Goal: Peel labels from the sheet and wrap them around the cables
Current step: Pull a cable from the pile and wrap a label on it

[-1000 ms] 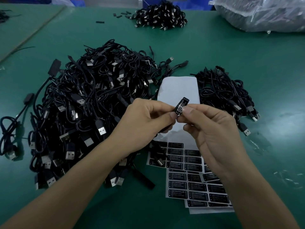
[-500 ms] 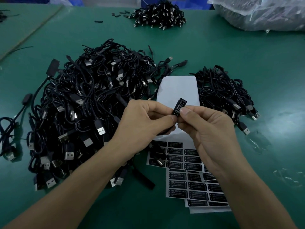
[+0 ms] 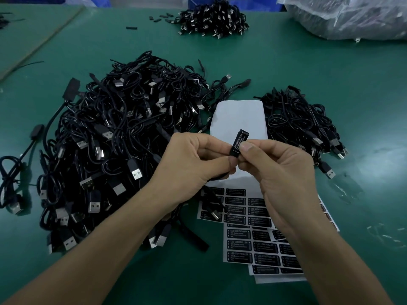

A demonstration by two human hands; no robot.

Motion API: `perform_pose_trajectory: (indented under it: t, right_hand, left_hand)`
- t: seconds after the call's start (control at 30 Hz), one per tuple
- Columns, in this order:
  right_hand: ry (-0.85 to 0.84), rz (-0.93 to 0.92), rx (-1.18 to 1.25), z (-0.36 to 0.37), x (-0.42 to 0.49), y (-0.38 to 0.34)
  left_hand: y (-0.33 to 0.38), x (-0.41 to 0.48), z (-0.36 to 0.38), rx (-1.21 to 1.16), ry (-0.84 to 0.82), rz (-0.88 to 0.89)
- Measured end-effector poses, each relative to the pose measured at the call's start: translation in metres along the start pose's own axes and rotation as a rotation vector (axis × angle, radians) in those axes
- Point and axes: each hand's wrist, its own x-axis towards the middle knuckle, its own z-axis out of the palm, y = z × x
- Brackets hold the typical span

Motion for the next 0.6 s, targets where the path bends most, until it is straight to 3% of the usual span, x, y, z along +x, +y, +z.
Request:
perform_pose_trajectory:
  t: [0.6]
  right_hand:
    - [0.094, -0.056, -0.045, 0.0075, -0.0011, 0.0025]
  left_hand:
    - [0.0001, -0.0003, 0.0010, -0.024, 0.003, -0.026]
